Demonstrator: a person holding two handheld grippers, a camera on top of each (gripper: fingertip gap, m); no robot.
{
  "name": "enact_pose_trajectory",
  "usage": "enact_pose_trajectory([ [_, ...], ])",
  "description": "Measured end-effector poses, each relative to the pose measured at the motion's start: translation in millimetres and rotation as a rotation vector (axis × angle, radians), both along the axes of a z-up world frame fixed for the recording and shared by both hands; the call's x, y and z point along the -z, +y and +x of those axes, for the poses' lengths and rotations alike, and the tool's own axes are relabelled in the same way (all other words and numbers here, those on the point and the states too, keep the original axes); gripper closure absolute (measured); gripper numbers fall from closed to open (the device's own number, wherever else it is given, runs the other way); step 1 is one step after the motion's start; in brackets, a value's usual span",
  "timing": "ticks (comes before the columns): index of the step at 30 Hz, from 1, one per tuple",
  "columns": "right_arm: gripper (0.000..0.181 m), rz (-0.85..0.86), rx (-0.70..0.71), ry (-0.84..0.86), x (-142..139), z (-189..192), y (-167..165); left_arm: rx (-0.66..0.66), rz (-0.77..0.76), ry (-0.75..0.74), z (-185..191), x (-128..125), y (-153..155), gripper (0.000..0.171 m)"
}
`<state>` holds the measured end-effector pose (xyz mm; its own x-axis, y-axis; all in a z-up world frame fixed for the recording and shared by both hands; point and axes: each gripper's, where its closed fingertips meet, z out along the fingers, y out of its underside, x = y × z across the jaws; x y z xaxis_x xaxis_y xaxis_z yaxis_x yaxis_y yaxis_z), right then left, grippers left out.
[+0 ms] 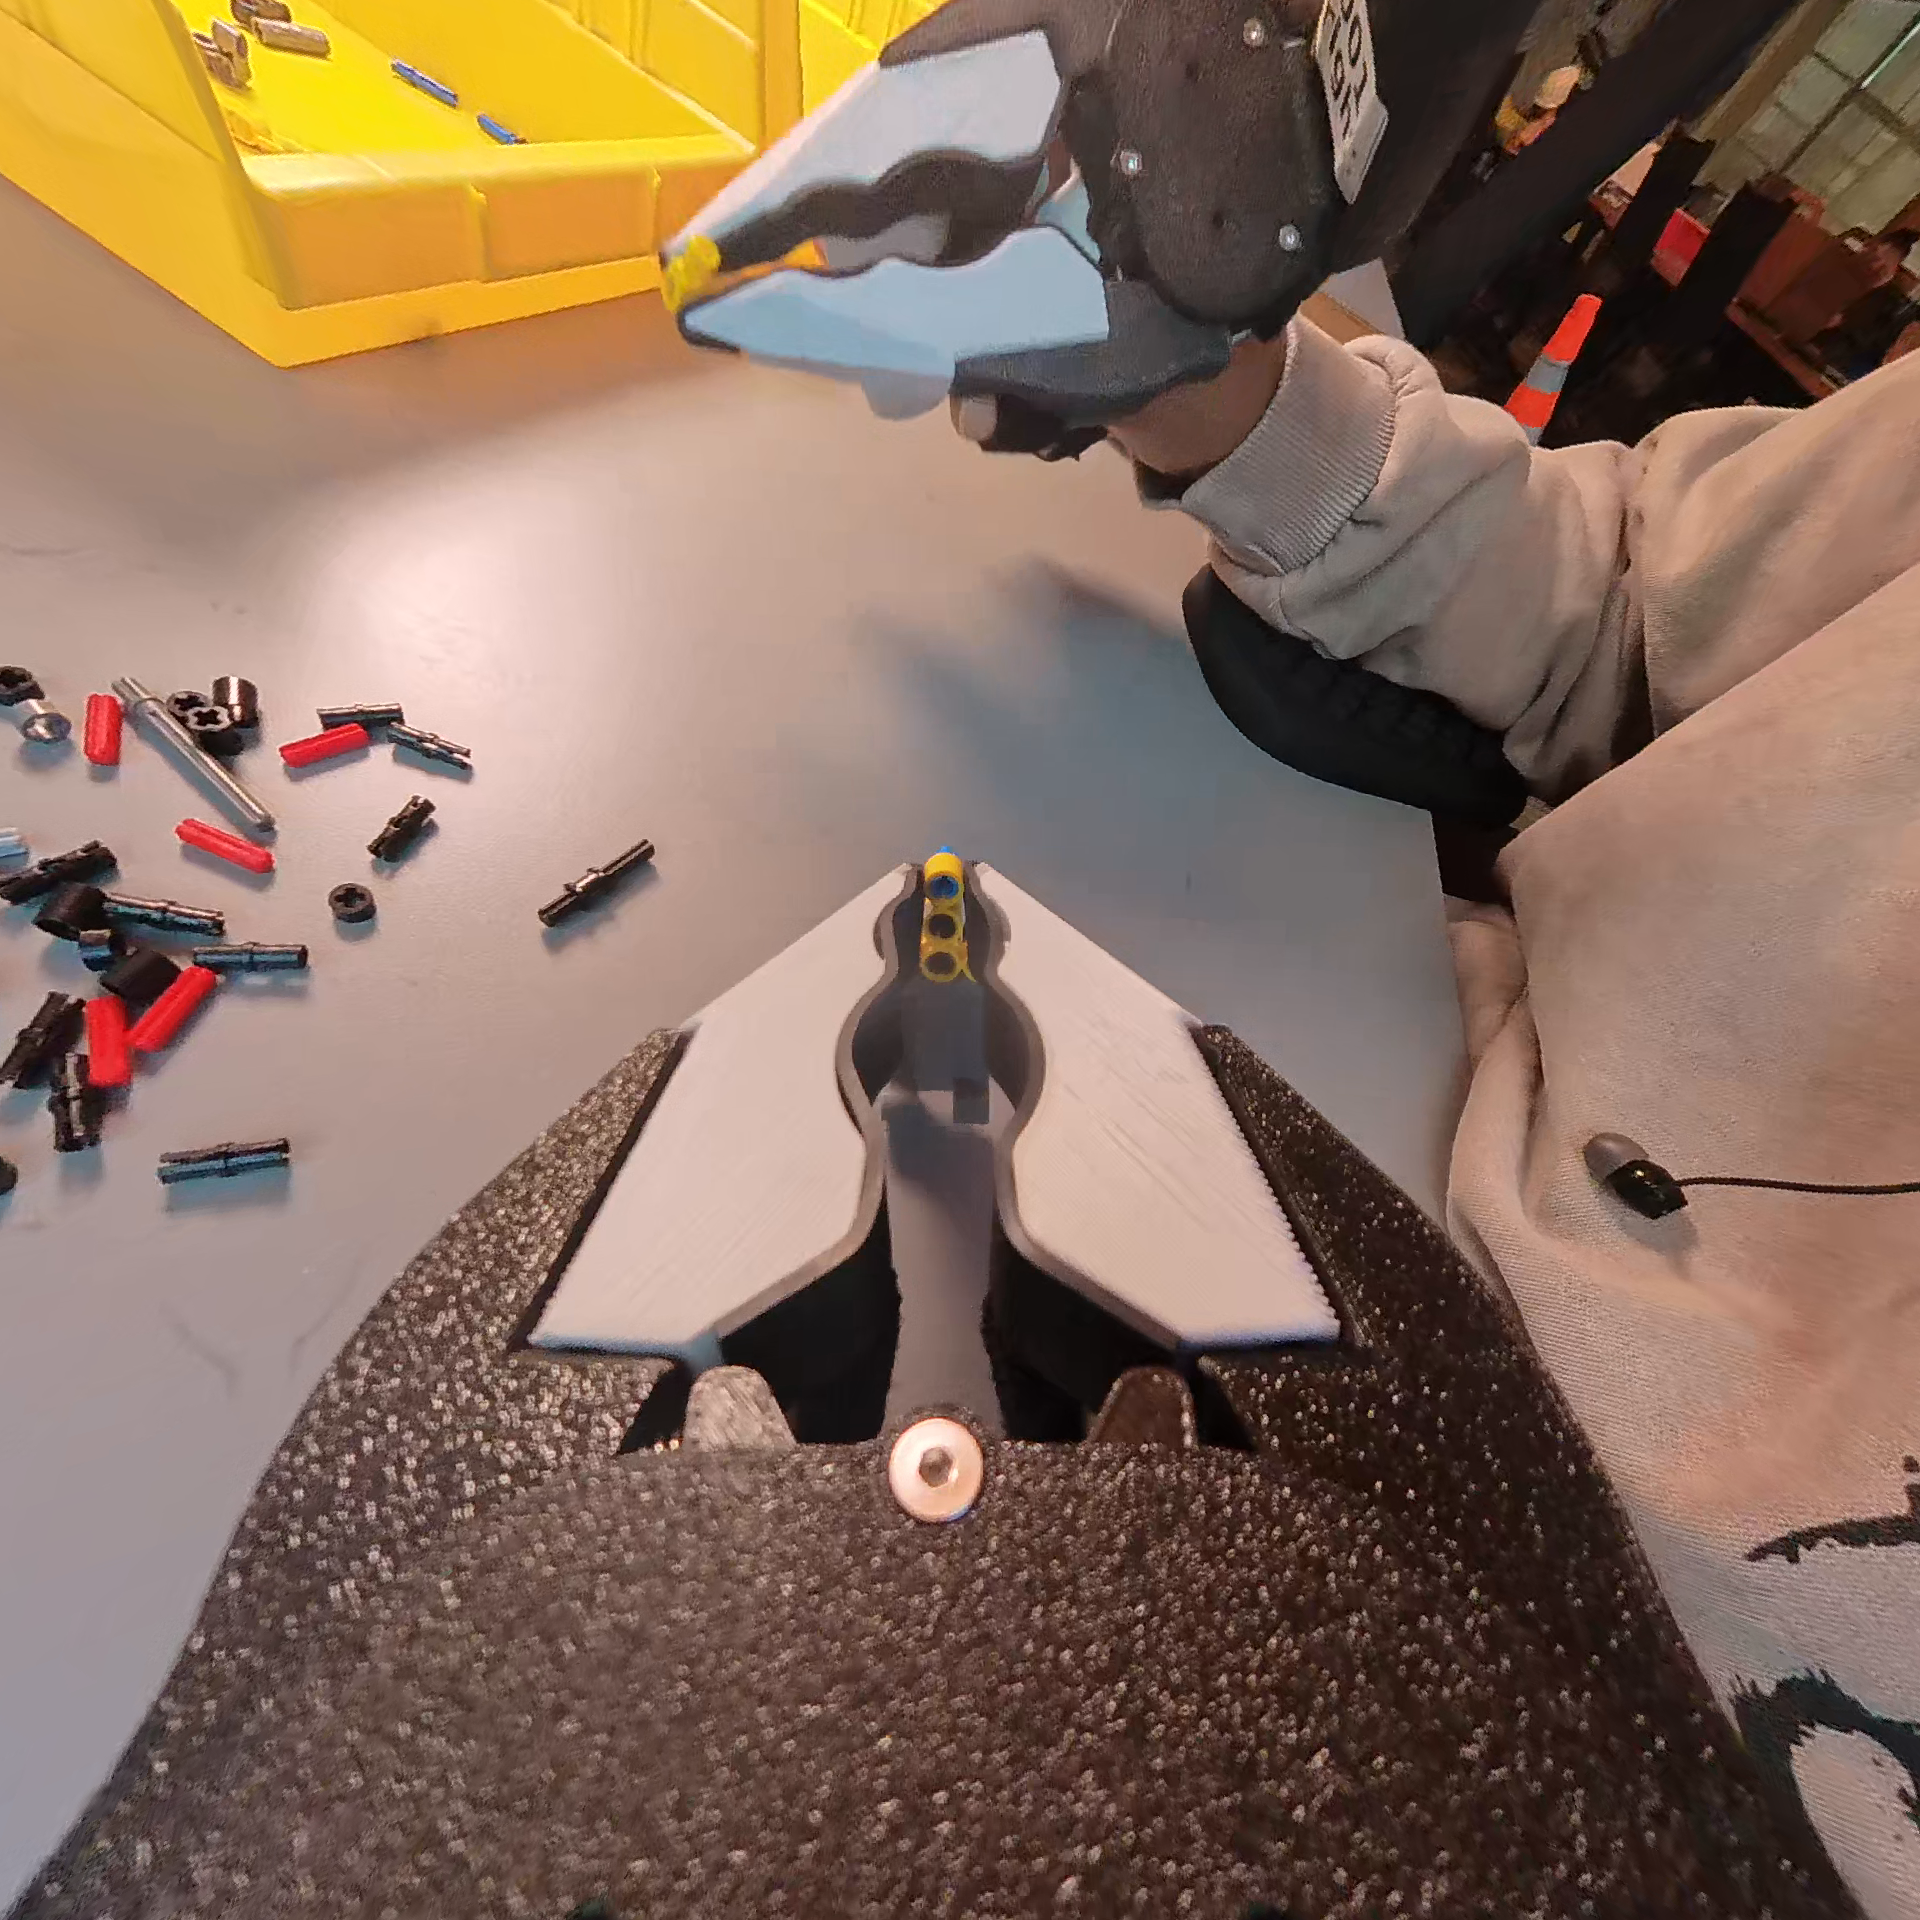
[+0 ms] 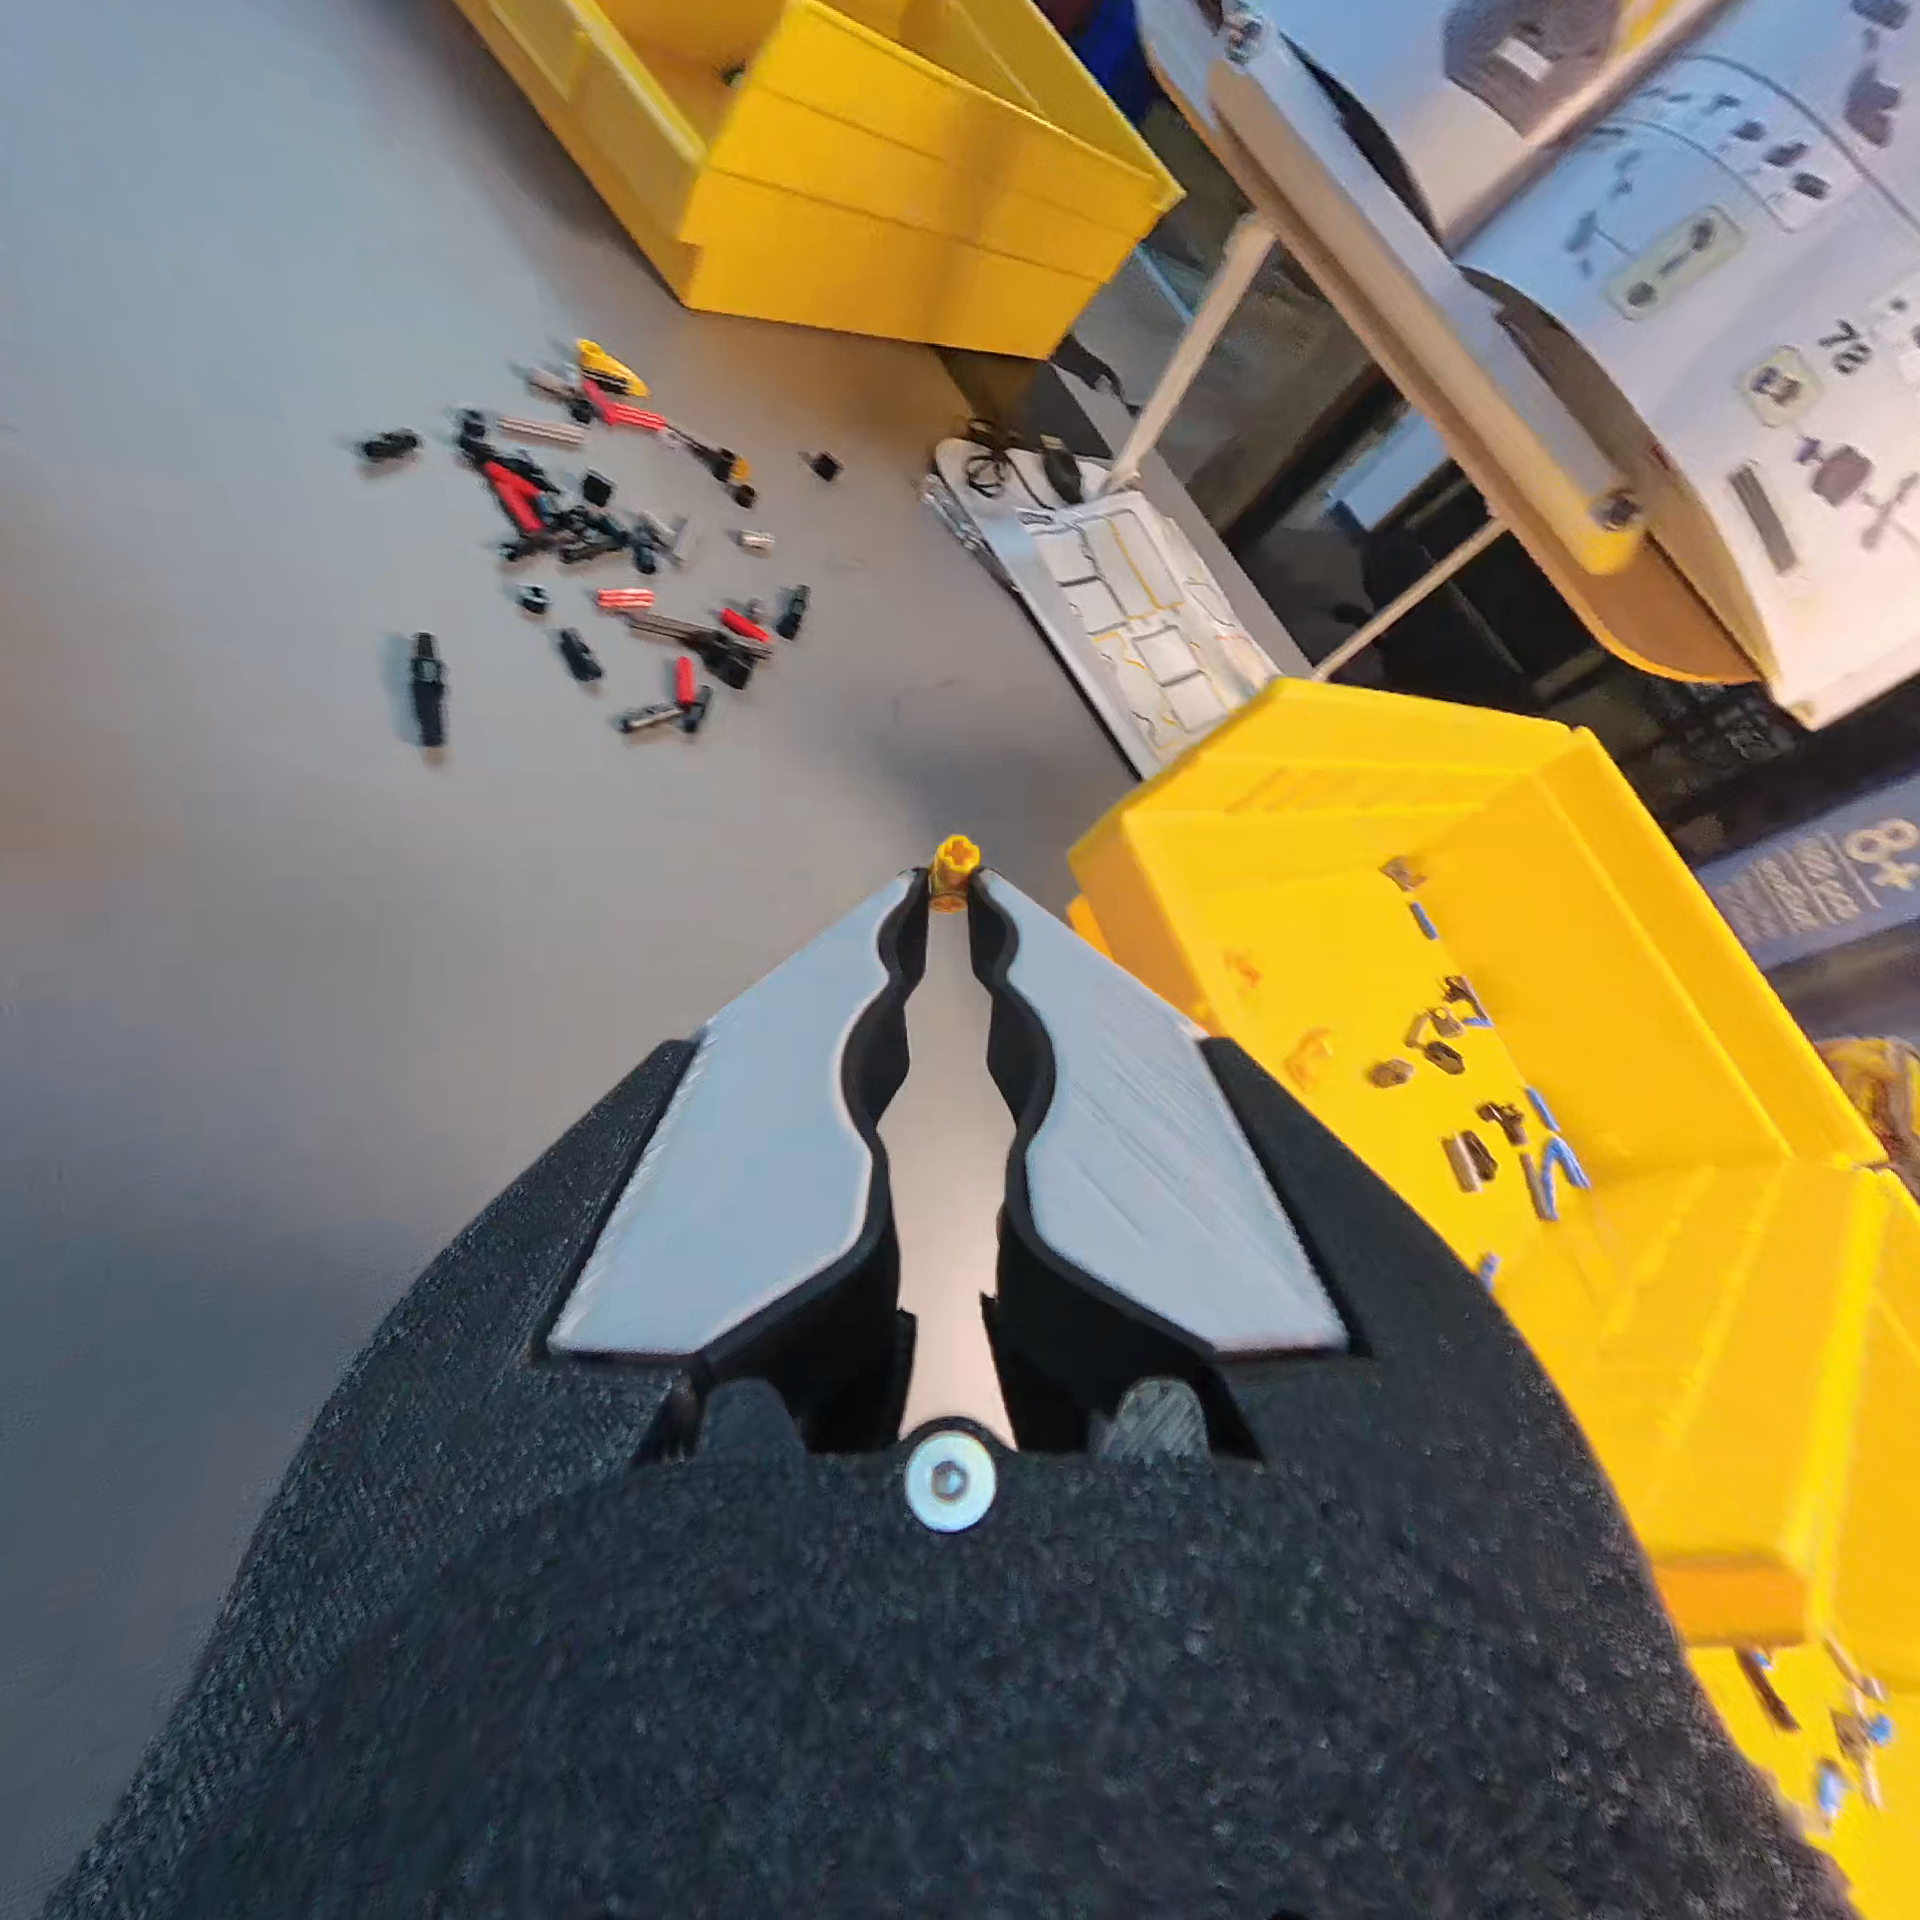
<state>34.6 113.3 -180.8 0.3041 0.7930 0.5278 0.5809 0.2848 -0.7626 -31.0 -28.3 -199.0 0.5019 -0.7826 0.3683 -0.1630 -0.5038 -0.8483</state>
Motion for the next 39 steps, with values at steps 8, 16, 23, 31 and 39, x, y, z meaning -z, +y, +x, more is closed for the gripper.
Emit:
enact_pose_trajectory([
  [8,0.176,0.053,0.299,0.001,-19.2,67.1,65.3,-0.029,-0.003,0.009,-3.2,0.4,2.4,0.164],
  [16,0.176,0.043,0.413,-0.033,-27.0,104.6,94.7,-0.052,-0.006,0.047,-6.0,7.9,6.2,0.164],
  [23,0.175,-0.218,0.480,-0.110,-73.1,158.0,123.7,-0.080,-0.012,0.028,-11.1,6.4,10.8,0.164],
  [31,0.175,-0.542,0.510,-0.205,-50.1,194.7,203.5,-0.079,-0.006,0.066,-10.5,11.7,10.6,0.164],
  [39,0.175,-0.755,0.684,-0.418,32.2,236.0,243.3,-0.107,-0.032,0.049,-16.0,14.4,15.8,0.164],
])
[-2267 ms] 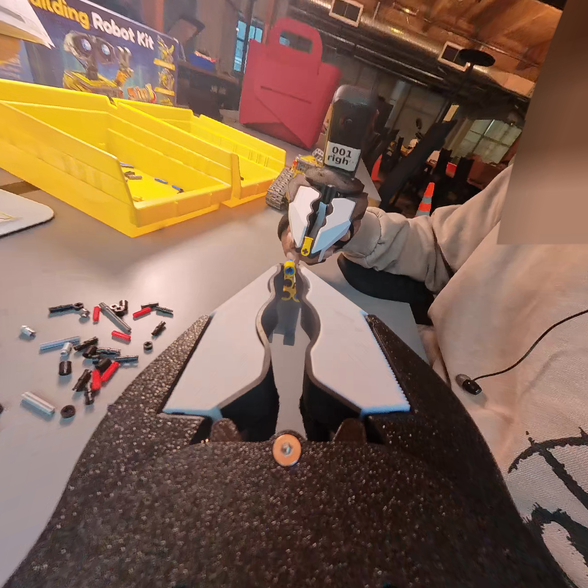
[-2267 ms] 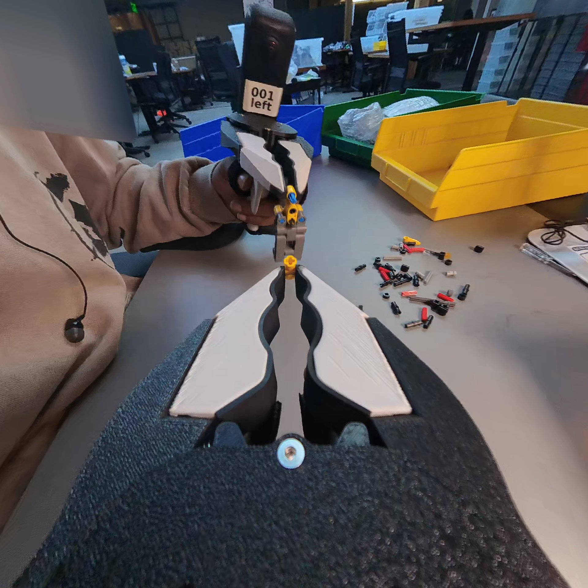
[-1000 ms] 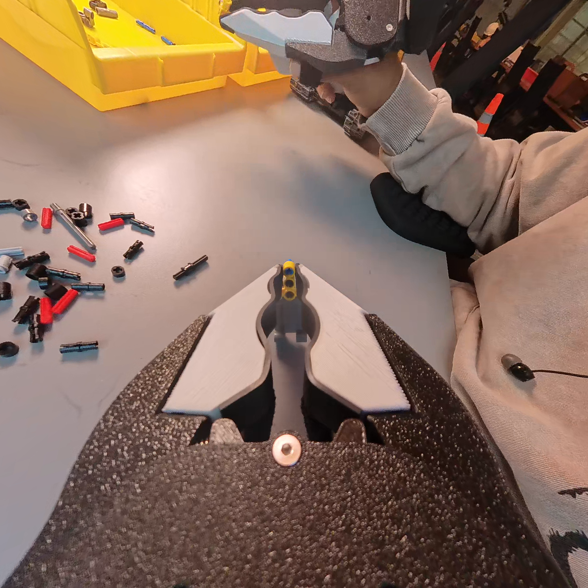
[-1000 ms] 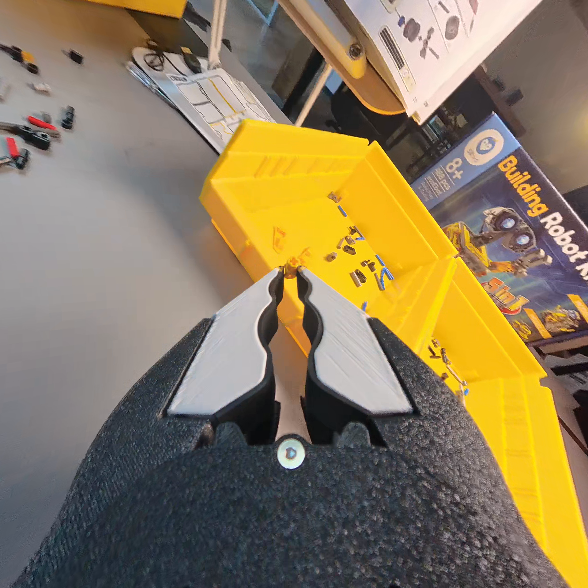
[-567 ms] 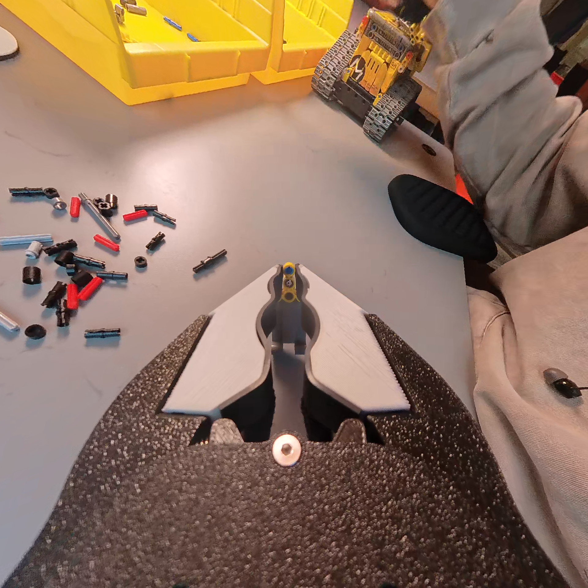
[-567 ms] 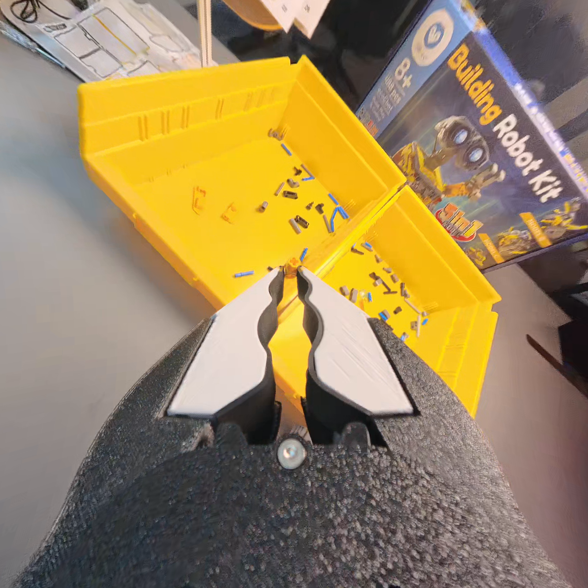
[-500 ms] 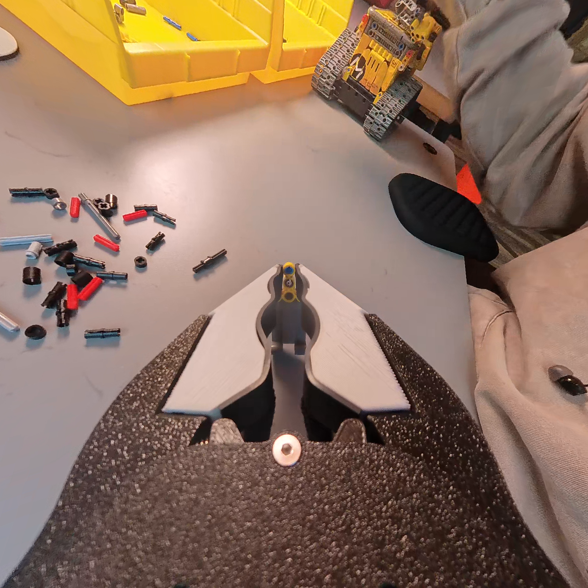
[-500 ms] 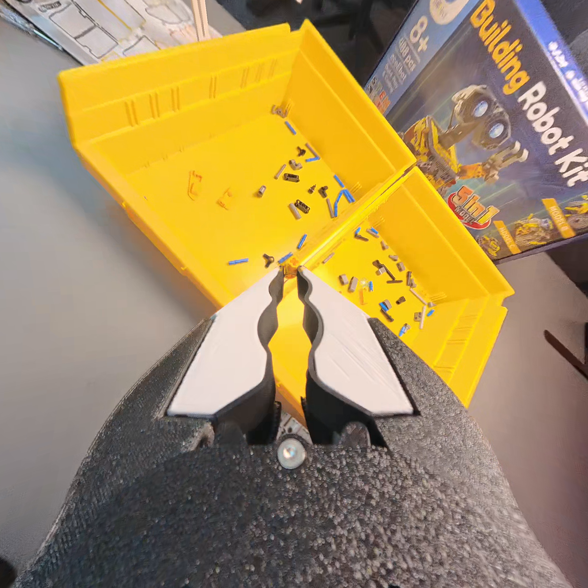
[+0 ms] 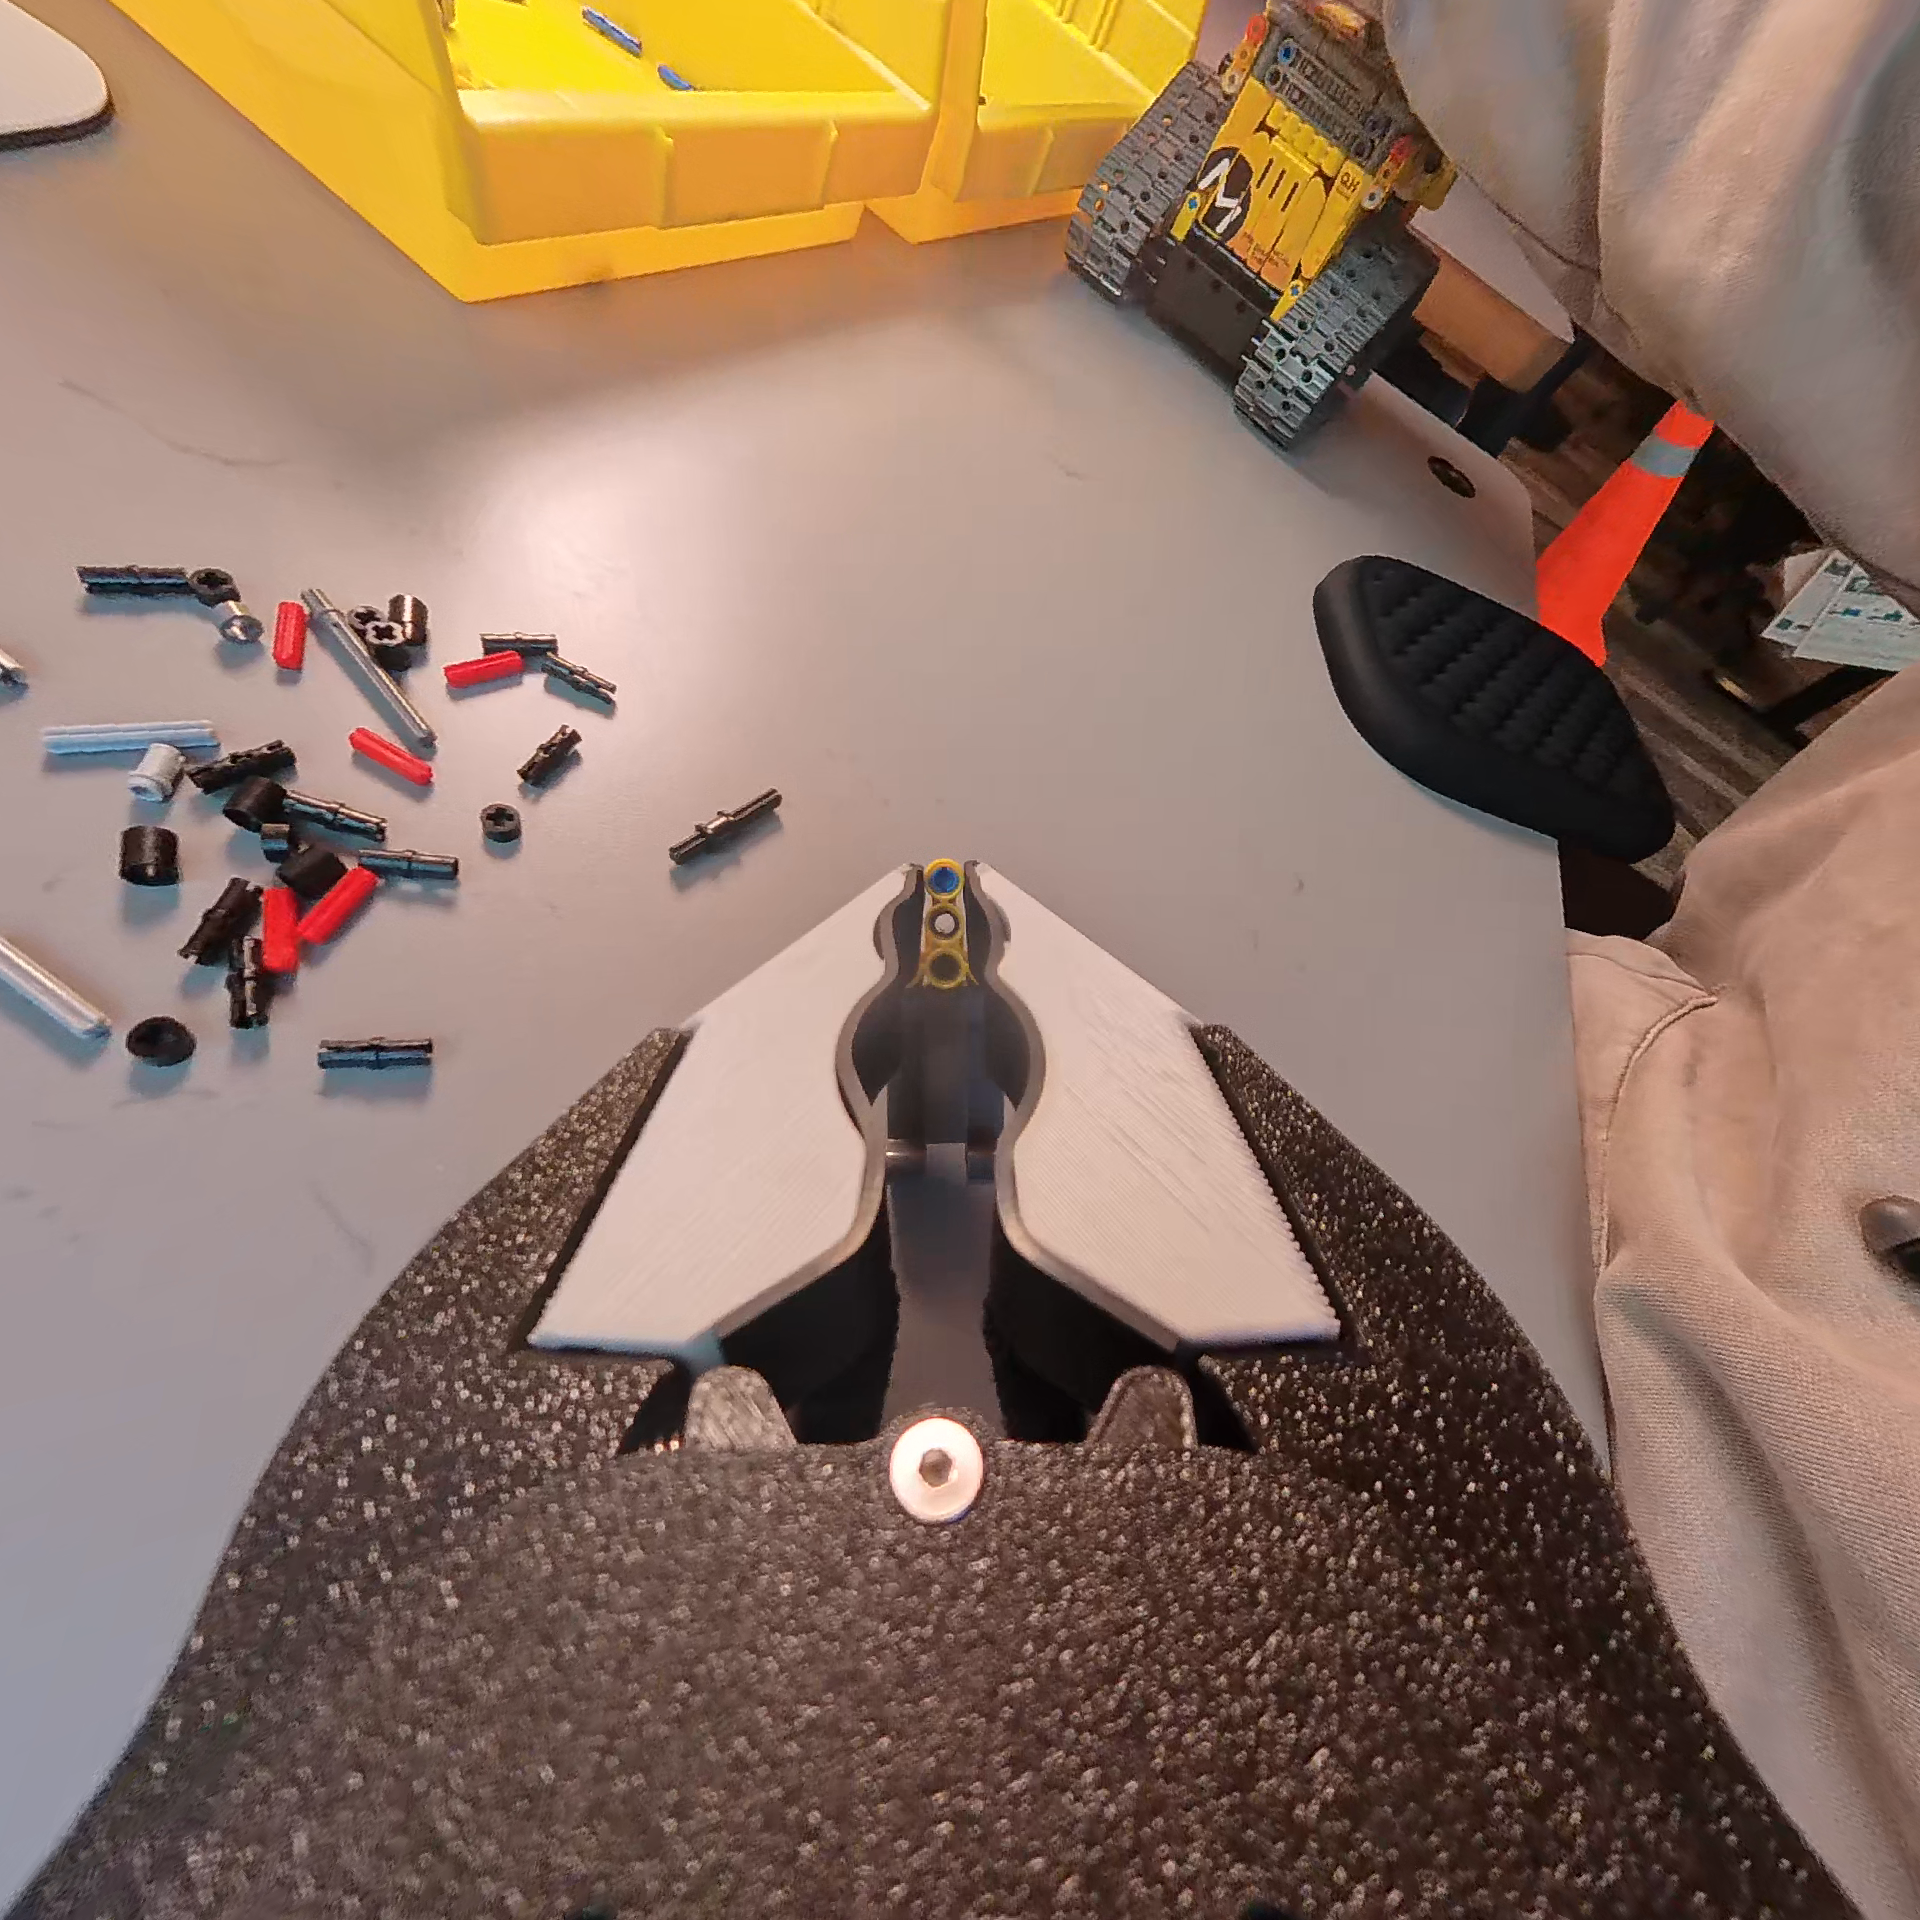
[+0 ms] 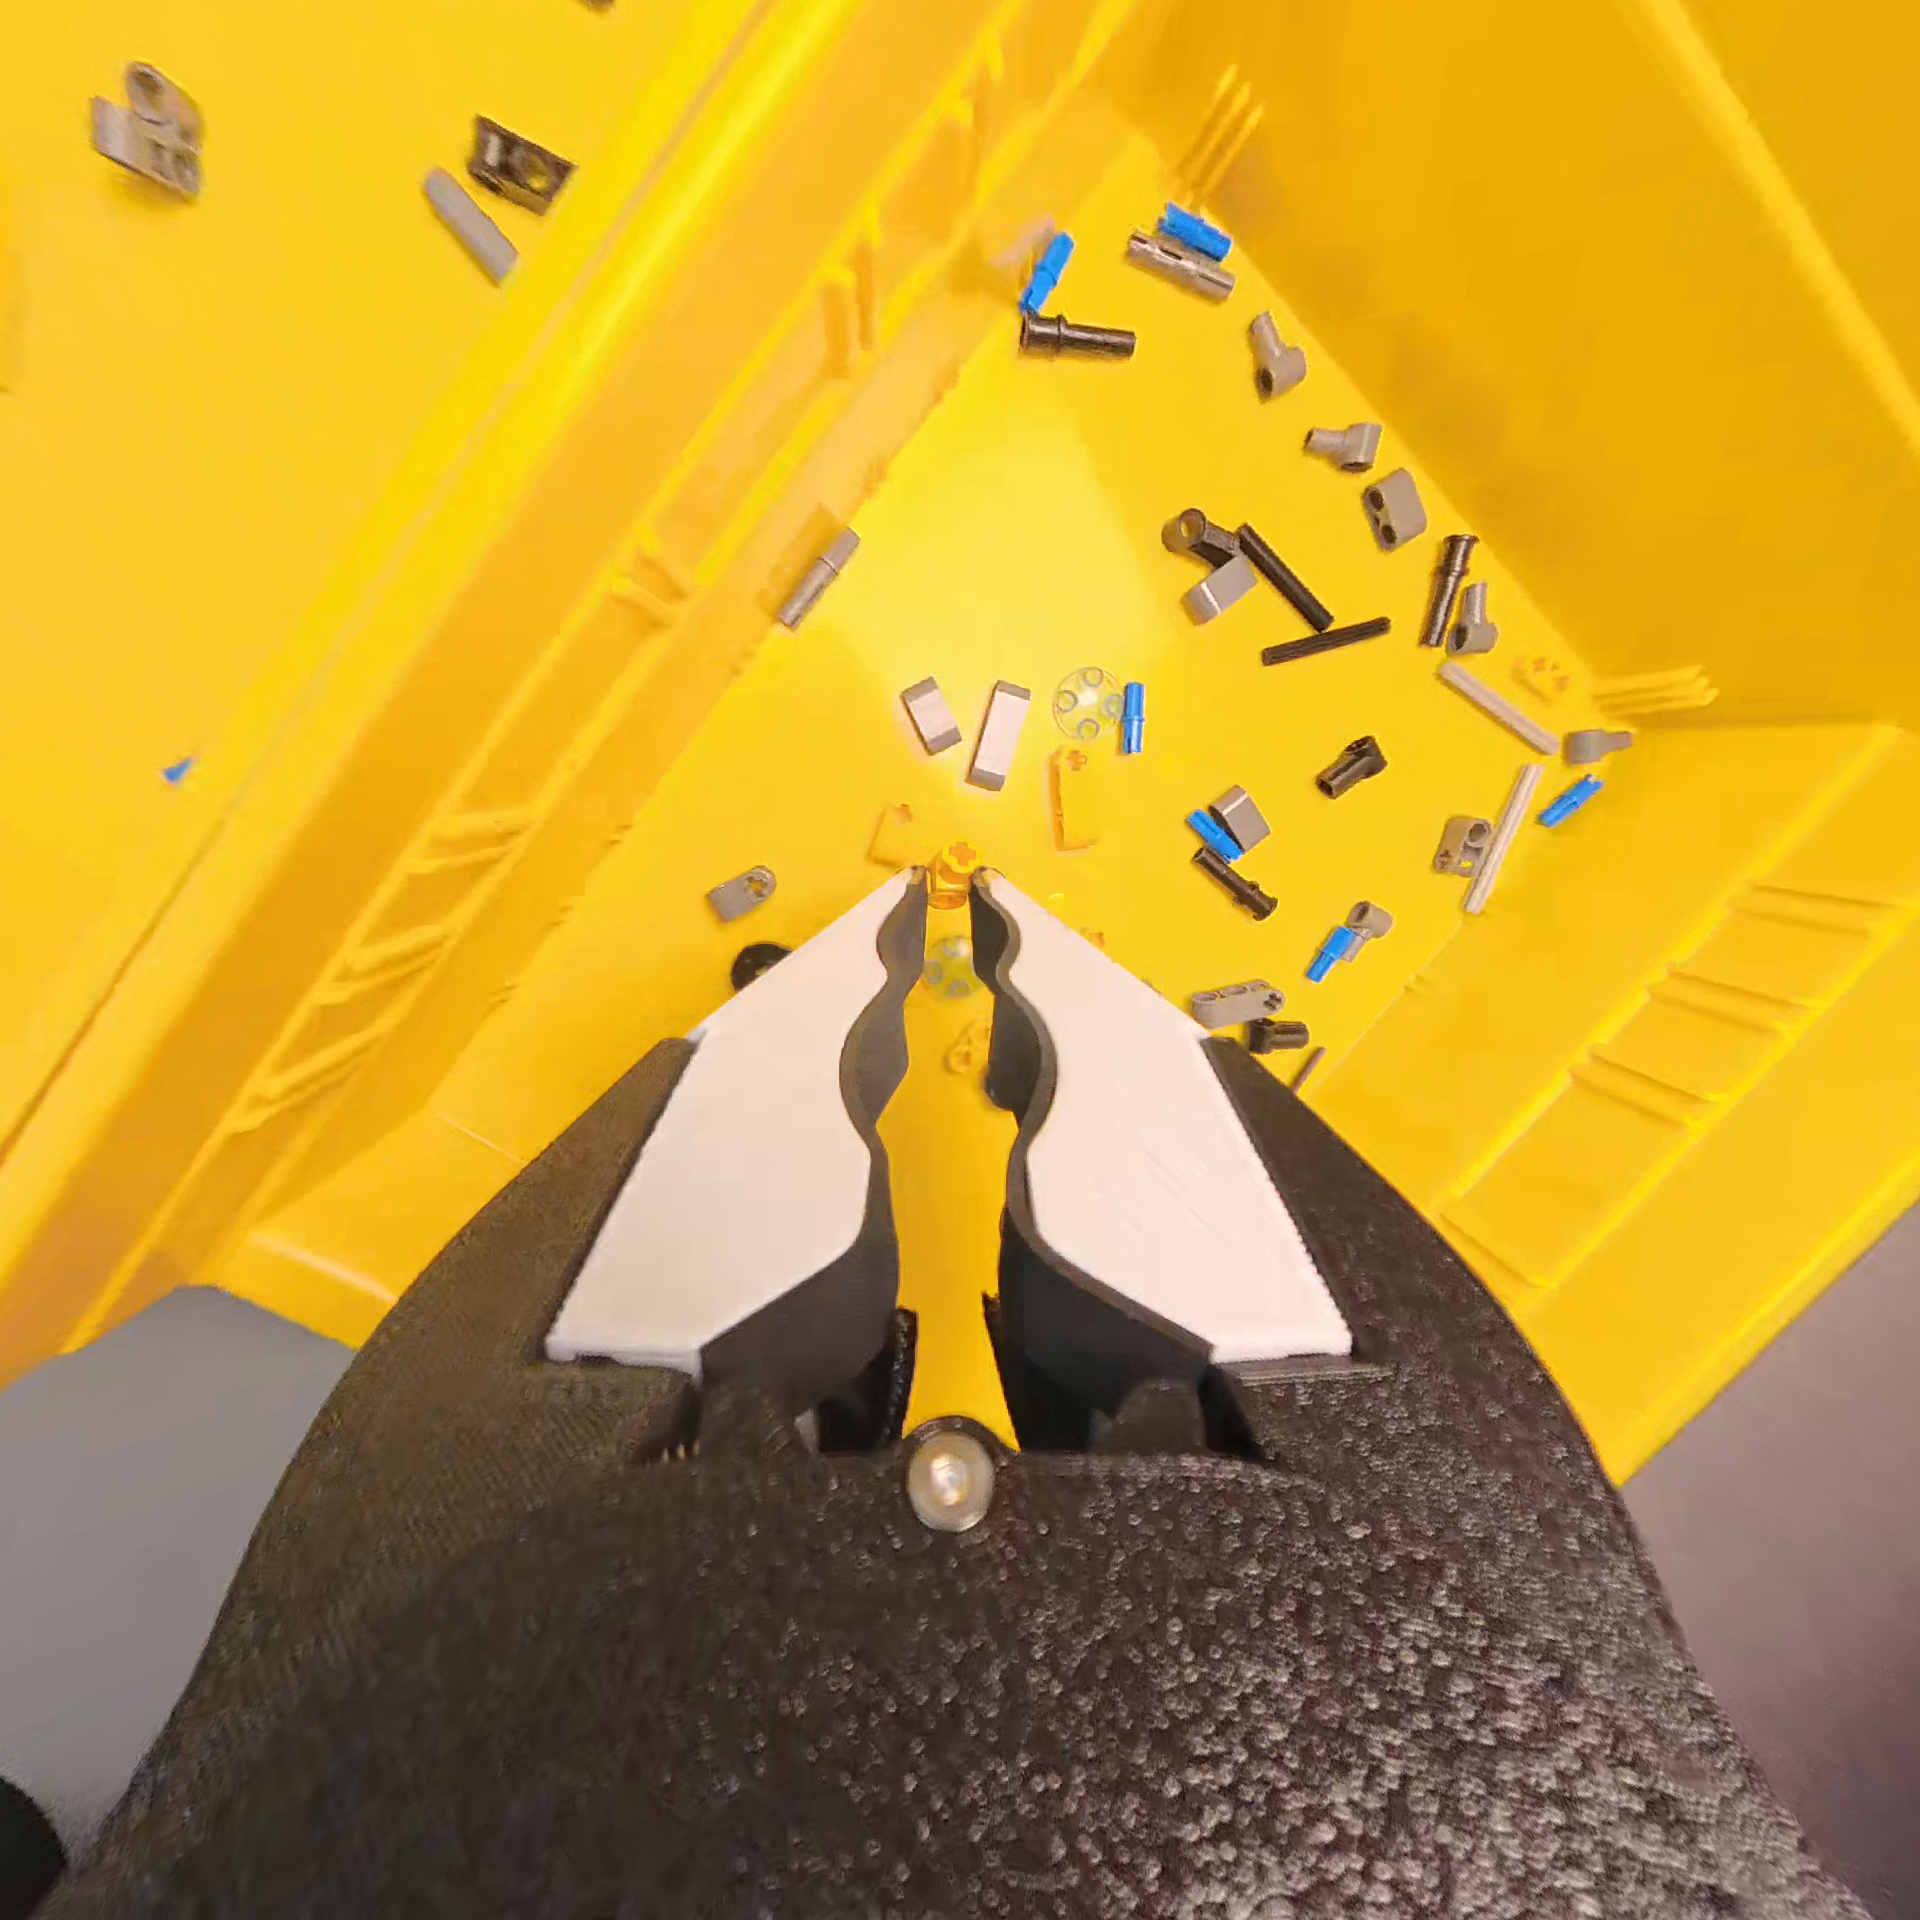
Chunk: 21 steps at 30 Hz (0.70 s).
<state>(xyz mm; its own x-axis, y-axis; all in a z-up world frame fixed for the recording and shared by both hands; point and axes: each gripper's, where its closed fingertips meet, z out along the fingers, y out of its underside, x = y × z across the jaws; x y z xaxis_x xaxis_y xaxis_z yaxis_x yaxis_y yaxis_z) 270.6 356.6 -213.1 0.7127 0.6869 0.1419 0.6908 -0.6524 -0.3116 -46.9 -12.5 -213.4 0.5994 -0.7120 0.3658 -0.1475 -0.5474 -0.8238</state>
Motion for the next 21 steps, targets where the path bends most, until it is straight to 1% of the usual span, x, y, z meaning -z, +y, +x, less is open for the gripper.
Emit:
enact_pose_trajectory([
  [3,0.169,-0.001,0.029,0.020,0.9,3.0,5.7,0.001,-0.007,0.002,0.6,1.9,0.4,0.164],
  [6,0.162,0.048,0.038,0.043,-15.8,5.1,10.5,0.006,-0.014,0.008,1.6,3.9,0.2,0.164],
  [9,0.162,0.126,0.020,0.075,-43.6,2.3,8.6,0.005,-0.010,0.011,1.6,3.8,0.2,0.164],
  [12,0.162,0.271,-0.039,0.100,-87.9,-13.5,-5.7,-0.002,-0.003,-0.003,0.2,0.9,1.0,0.164],
  [14,0.162,0.419,-0.112,0.111,-124.7,-33.1,-25.4,-0.003,0.002,-0.030,-0.5,-3.5,1.5,0.164],
  [16,0.162,0.549,-0.203,0.196,-159.0,-63.7,-59.2,0.007,0.009,-0.070,0.4,-10.0,0.7,0.164],
  [17,0.163,0.594,-0.247,0.254,-171.8,-80.1,-79.8,0.010,0.015,-0.093,1.0,-13.8,0.4,0.164],
  [19,0.163,0.643,-0.337,0.380,-184.9,-113.2,-124.3,0.024,0.035,-0.147,3.8,-23.5,-1.0,0.165],
  [21,0.163,0.619,-0.455,0.555,-180.7,-152.3,-175.3,0.041,0.062,-0.204,7.2,-34.2,-2.9,0.164],
])
